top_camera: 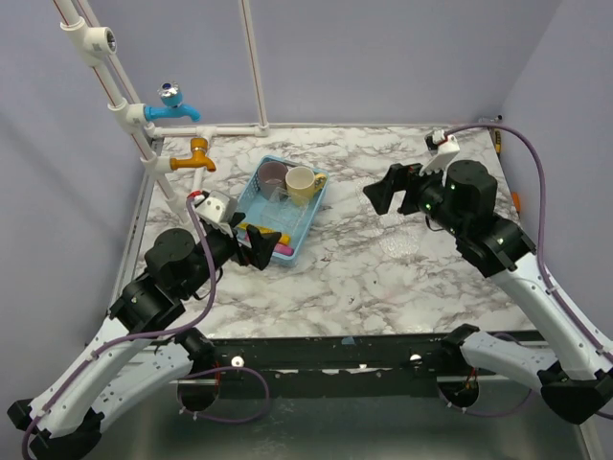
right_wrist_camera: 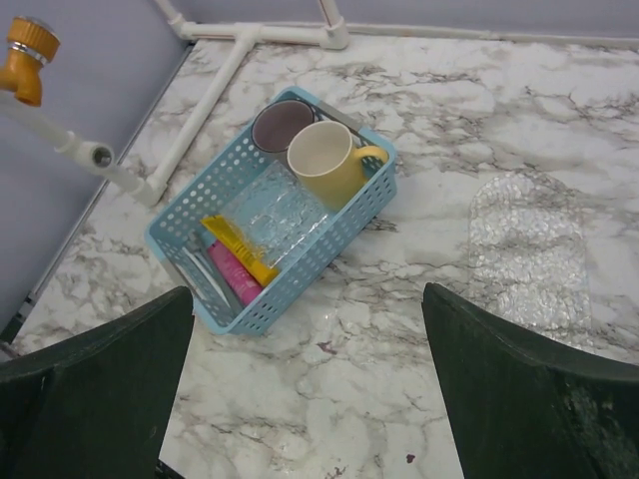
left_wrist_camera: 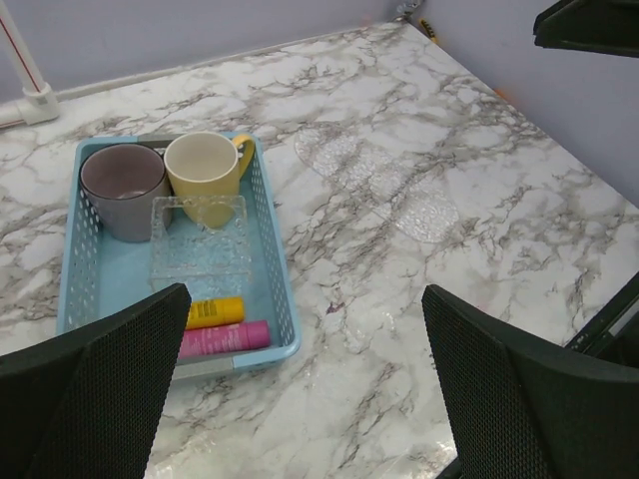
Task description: Prepare toiletry sets of a toothbrush and toothpaste on the tray
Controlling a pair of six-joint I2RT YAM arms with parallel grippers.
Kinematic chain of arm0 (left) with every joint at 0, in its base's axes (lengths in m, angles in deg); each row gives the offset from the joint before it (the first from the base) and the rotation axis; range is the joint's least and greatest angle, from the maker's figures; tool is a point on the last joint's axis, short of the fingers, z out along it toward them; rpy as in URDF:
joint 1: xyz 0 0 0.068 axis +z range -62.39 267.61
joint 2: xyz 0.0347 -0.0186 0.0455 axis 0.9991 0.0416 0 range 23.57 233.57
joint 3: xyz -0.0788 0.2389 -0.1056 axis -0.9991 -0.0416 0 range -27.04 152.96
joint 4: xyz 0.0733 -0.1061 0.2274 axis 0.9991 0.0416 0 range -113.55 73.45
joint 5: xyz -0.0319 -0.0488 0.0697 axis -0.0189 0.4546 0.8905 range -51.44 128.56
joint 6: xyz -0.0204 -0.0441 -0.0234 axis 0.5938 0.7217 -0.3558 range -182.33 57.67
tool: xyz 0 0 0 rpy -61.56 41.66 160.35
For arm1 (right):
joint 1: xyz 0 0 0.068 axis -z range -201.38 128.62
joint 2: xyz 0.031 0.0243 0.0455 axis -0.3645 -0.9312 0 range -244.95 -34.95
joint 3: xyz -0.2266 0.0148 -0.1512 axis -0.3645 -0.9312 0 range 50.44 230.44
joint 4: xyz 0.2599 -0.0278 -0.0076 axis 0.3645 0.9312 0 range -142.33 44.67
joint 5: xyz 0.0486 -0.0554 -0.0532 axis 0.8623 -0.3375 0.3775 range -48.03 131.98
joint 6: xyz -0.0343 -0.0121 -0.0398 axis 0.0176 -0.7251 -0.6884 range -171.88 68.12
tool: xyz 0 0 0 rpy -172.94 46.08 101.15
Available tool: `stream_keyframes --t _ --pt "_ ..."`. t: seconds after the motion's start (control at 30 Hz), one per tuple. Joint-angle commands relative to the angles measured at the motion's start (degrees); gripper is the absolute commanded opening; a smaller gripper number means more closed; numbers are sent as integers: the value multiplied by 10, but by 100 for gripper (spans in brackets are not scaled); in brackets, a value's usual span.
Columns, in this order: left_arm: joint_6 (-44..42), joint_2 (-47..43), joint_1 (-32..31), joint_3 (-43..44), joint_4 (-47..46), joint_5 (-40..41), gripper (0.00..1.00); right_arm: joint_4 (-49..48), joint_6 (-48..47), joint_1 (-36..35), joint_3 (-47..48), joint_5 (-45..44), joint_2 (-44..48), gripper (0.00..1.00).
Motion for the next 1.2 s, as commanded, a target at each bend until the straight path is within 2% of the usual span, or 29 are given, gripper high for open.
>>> stream_keyframes --t 0.0,0.2,0.33,0.5,0.7,0.87,1.17 --pt "52 -10 3 -8 -9 24 99 46 19 0 27 -9 -24 100" --pt "124 -6 3 -15 22 73 99 63 -25 0 36 3 -48 100" --pt "195 -11 3 -30 48 123 99 66 -20 -1 35 -14 -67 100" --pt "268 -8 5 -38 82 139 99 44 1 -1 0 -88 -80 100" --pt "368 23 11 -21 156 176 99 42 19 -1 -14 -83 -103 100" --pt "464 47 16 -14 212 188 98 30 19 0 -45 -61 -104 100" --pt "601 98 47 -7 278 173 95 44 24 0 -62 -93 -116 100"
